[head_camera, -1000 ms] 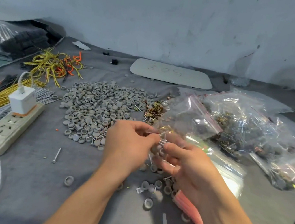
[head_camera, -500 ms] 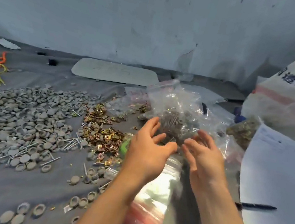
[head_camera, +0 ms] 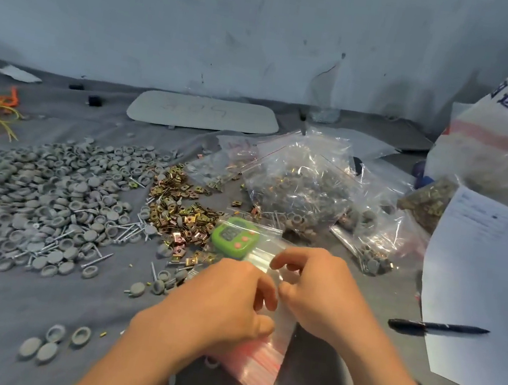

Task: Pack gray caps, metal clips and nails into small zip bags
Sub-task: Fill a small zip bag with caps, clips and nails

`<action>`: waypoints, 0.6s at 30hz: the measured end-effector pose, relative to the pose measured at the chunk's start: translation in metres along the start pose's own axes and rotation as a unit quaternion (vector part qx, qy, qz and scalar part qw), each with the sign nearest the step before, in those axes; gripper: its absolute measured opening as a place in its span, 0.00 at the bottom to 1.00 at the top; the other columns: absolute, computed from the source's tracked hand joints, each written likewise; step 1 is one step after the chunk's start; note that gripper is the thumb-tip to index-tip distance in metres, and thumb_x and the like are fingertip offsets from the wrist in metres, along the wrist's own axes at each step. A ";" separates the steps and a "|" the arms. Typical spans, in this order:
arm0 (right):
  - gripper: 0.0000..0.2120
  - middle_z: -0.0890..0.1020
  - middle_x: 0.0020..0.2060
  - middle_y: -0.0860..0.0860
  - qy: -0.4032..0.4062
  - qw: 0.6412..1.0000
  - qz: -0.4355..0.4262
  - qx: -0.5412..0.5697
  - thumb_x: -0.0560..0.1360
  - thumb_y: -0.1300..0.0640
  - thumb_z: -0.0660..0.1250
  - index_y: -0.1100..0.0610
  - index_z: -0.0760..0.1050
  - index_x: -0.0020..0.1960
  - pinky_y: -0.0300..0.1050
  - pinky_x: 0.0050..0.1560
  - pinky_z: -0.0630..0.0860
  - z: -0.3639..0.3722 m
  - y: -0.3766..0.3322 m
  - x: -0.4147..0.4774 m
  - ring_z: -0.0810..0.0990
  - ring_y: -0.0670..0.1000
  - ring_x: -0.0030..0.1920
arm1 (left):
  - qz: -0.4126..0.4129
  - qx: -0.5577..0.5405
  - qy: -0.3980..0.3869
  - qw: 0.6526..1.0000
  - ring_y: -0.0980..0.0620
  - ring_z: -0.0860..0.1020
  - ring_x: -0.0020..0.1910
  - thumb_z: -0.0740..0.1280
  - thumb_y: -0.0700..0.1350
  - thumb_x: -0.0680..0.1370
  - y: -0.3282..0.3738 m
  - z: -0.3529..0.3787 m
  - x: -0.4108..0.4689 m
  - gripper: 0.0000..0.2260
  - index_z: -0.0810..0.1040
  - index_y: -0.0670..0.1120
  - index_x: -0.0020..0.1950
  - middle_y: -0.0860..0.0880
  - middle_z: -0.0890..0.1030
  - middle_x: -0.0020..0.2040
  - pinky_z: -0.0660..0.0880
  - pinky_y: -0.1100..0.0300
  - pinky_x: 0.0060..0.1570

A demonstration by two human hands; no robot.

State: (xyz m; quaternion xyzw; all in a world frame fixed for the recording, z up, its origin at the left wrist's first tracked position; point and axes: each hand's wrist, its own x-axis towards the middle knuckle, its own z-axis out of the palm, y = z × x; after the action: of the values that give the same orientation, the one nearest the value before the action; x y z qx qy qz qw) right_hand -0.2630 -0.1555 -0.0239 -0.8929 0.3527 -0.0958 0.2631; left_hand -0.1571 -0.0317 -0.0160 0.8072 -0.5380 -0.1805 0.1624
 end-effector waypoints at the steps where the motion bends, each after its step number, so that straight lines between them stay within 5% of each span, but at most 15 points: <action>1: 0.16 0.85 0.51 0.45 -0.008 1.000 -0.003 -0.016 0.70 0.59 0.70 0.43 0.84 0.54 0.39 0.50 0.76 0.001 0.000 -0.001 0.83 0.47 0.54 | 0.007 0.000 -0.011 1.000 0.61 0.76 0.40 0.75 0.57 0.70 -0.001 0.001 -0.004 0.12 0.83 0.58 0.52 0.59 0.78 0.42 0.72 0.64 0.40; 7: 0.17 0.85 0.49 0.45 -0.011 0.998 -0.013 -0.056 0.72 0.59 0.68 0.43 0.81 0.56 0.40 0.45 0.72 0.010 0.000 -0.002 0.81 0.50 0.54 | 0.025 -0.051 -0.049 0.997 0.62 0.76 0.50 0.78 0.59 0.67 -0.011 0.000 -0.023 0.17 0.83 0.62 0.54 0.61 0.76 0.52 0.75 0.62 0.50; 11: 0.11 0.85 0.50 0.46 0.007 0.997 -0.018 -0.078 0.74 0.53 0.69 0.43 0.81 0.56 0.47 0.52 0.79 0.012 -0.005 -0.002 0.82 0.52 0.56 | -0.027 -0.139 0.126 0.982 0.63 0.81 0.43 0.76 0.56 0.71 -0.023 -0.004 -0.026 0.06 0.86 0.59 0.47 0.61 0.85 0.44 0.79 0.57 0.51; 15: 0.14 0.86 0.54 0.46 0.056 0.997 -0.043 -0.034 0.74 0.53 0.69 0.43 0.82 0.58 0.47 0.57 0.79 0.016 -0.018 -0.002 0.82 0.52 0.59 | -0.116 0.068 0.192 0.972 0.58 0.75 0.59 0.69 0.51 0.79 -0.045 -0.012 -0.025 0.18 0.77 0.59 0.69 0.62 0.78 0.64 0.73 0.55 0.60; 18: 0.16 0.86 0.51 0.45 0.015 0.996 -0.064 -0.061 0.74 0.50 0.70 0.43 0.81 0.62 0.45 0.55 0.79 0.019 -0.026 -0.004 0.82 0.49 0.58 | -0.145 0.055 0.183 0.971 0.54 0.78 0.58 0.71 0.53 0.77 -0.051 -0.012 -0.024 0.20 0.77 0.60 0.69 0.59 0.82 0.62 0.73 0.54 0.60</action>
State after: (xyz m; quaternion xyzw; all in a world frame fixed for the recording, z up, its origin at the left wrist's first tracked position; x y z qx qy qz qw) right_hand -0.2441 -0.1286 -0.0261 -0.9264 0.3037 -0.1040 0.1965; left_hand -0.1185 0.0104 -0.0263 0.9035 -0.3856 -0.0217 0.1859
